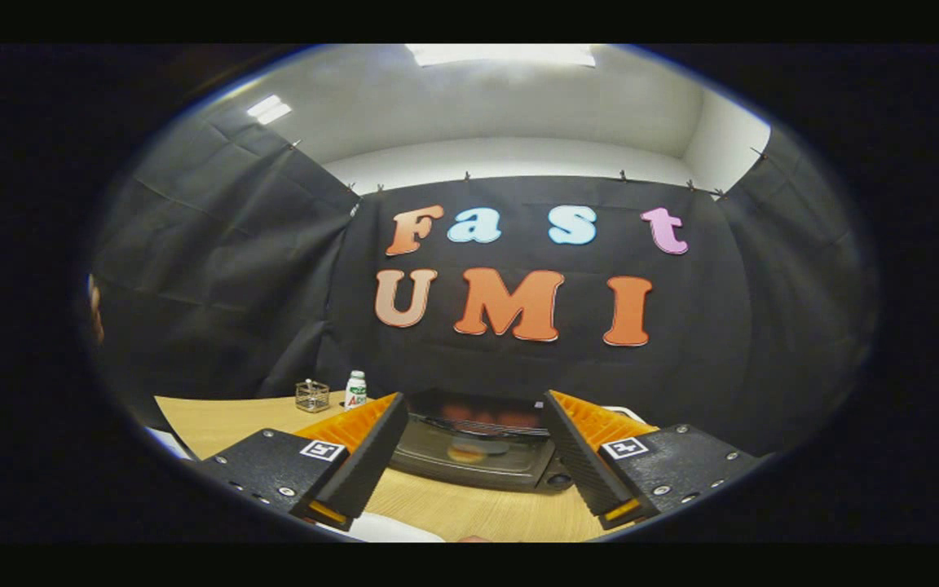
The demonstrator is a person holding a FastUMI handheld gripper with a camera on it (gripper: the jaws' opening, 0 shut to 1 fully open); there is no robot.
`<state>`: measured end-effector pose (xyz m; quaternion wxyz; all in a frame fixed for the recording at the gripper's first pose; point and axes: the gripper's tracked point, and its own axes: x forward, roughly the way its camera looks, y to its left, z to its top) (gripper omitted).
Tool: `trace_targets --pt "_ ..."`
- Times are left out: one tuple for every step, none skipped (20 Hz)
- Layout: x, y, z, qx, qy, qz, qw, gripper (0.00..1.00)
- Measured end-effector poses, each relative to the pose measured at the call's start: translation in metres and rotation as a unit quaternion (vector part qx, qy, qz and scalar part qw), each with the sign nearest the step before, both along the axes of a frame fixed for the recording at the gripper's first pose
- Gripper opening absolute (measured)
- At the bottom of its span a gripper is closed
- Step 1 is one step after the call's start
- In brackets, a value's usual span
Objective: Open the toaster oven, put the food inside, and close the toaster oven door.
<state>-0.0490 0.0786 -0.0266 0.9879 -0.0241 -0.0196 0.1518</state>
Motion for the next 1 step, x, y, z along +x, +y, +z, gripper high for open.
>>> trace_targets --pt "0.0005 -0.0021 0.0022 0.001 -0.001 -0.001 1.0 0.98"
